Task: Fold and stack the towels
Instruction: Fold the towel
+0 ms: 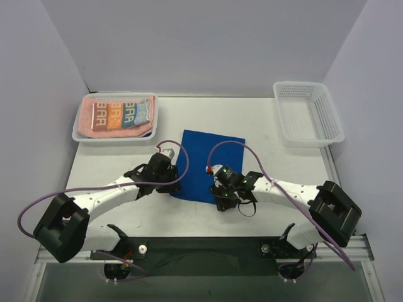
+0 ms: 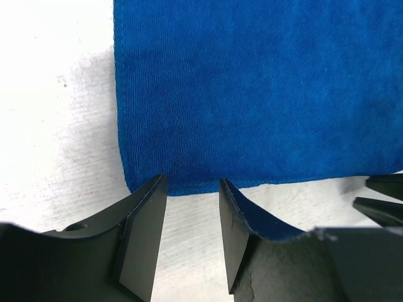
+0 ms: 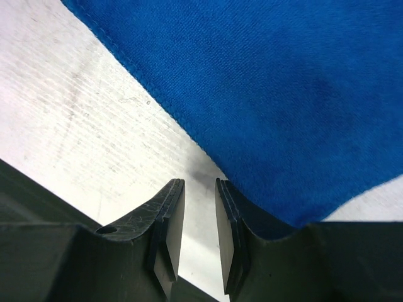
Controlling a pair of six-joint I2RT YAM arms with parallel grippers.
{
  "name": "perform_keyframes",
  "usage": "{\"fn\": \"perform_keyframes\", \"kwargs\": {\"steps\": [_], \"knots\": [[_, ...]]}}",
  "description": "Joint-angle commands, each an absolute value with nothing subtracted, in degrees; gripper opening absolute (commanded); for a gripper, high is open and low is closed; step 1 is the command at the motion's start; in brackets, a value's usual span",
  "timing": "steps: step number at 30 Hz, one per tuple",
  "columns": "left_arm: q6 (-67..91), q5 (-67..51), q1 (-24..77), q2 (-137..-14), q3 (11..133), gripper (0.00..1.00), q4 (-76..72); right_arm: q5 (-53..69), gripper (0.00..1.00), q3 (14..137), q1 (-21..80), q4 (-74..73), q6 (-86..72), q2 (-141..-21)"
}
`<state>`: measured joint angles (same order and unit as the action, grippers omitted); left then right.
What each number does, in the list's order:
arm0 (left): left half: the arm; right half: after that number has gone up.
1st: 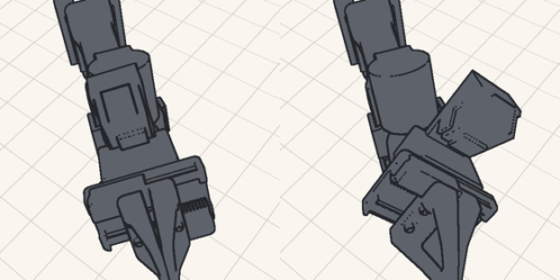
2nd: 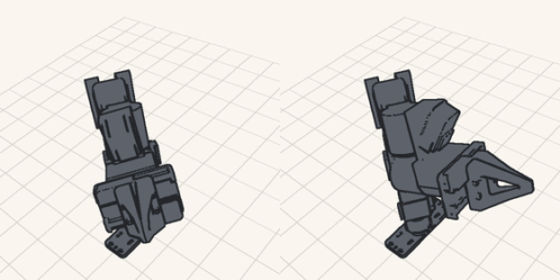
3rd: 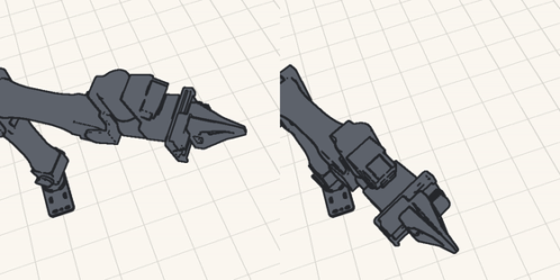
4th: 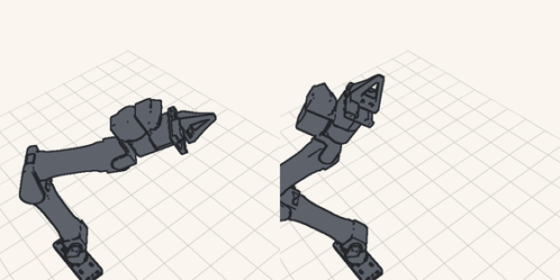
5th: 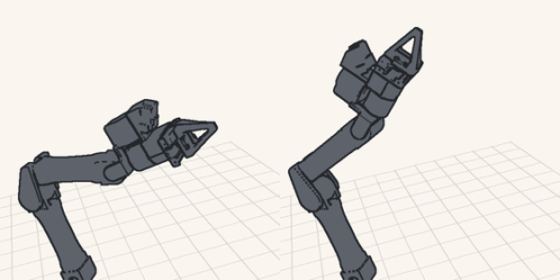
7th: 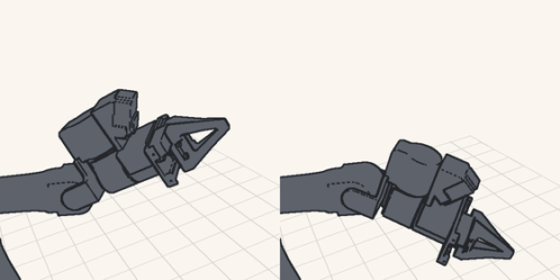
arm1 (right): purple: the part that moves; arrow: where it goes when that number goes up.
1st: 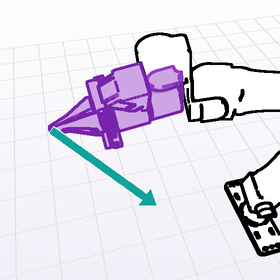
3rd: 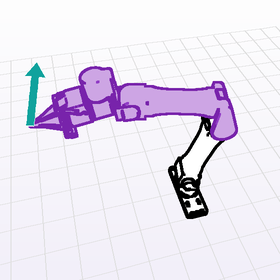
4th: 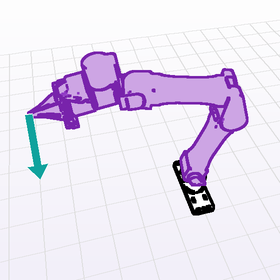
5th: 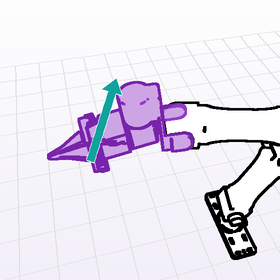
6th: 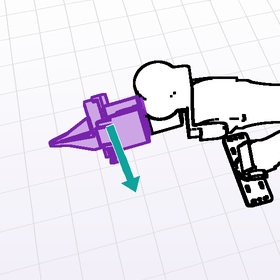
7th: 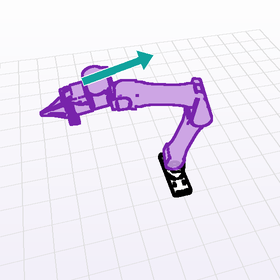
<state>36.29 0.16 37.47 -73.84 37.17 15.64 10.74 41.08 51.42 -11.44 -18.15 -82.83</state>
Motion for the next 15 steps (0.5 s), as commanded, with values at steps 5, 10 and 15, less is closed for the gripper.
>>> {"fn": "perform_keyframes", "kwargs": {"steps": [5,10,15], "knots": [[37.4,0.0,39.0,-72.9,42.0,0.46,13.3,5.5,0.25,41.3,48.4,-13.6,-21.8,-75.2],[35.8,0.0,42.6,-77.7,46.1,0.40,13.1,3.7,0.21,39.8,44.7,-13.5,-24.6,-74.4],[35.1,-1.3,46.4,-83.2,44.9,0.38,12.7,4.5,0.20,35.5,41.7,-11.9,-27.2,-73.6]]}}
